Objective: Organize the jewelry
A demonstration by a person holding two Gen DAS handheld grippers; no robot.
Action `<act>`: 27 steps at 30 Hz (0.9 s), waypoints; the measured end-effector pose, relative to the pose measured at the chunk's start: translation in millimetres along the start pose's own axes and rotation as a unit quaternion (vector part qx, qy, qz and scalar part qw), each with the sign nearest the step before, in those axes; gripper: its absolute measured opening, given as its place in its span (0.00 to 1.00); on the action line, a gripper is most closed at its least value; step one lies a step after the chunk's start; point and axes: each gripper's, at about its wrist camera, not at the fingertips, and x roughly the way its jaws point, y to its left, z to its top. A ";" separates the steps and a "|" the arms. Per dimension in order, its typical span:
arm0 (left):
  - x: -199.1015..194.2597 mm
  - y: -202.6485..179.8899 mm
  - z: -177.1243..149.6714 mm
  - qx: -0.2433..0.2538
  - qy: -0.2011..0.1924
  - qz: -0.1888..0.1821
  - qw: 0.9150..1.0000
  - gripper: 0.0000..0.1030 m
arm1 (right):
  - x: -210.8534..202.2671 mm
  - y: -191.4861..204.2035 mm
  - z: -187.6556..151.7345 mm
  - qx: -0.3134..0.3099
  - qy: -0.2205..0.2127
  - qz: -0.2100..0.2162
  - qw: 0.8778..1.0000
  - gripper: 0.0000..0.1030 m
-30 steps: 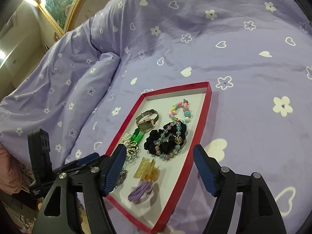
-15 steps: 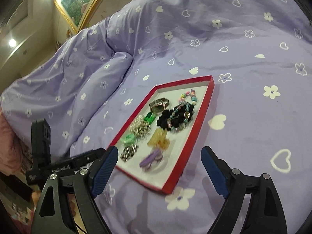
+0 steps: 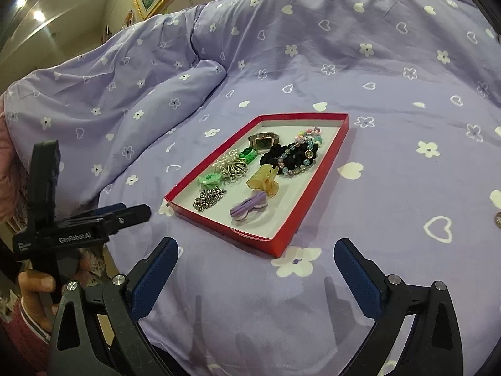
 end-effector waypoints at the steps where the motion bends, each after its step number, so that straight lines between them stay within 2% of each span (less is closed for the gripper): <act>1: -6.4 -1.0 1.3 0.005 -0.010 0.004 1.000 0.91 | -4.3 1.0 2.8 -0.003 -0.003 -0.004 1.000 0.98; 3: -17.3 -5.0 4.1 0.021 -0.028 0.021 0.999 1.00 | -11.7 3.4 8.2 -0.009 -0.011 -0.007 1.000 0.98; 6: -26.1 -13.0 5.0 0.050 -0.052 0.062 0.995 1.00 | -24.1 10.1 24.5 -0.031 -0.025 -0.040 0.998 1.00; 9: -18.7 -18.2 0.3 0.064 -0.049 0.086 0.993 1.00 | -22.1 14.3 29.3 -0.044 -0.021 -0.072 0.996 1.00; 15: -3.0 -17.4 -12.4 0.053 -0.030 0.088 0.994 1.00 | -6.0 6.2 12.2 -0.021 -0.005 -0.072 0.997 1.00; 21: -2.7 -20.4 -19.5 0.058 -0.041 0.093 0.993 1.00 | 4.3 1.8 -5.1 -0.014 -0.001 -0.073 0.997 1.00; 27: -11.9 -15.5 -19.2 0.043 -0.054 0.089 0.994 1.00 | -1.5 2.7 -3.5 -0.012 -0.016 -0.075 0.997 1.00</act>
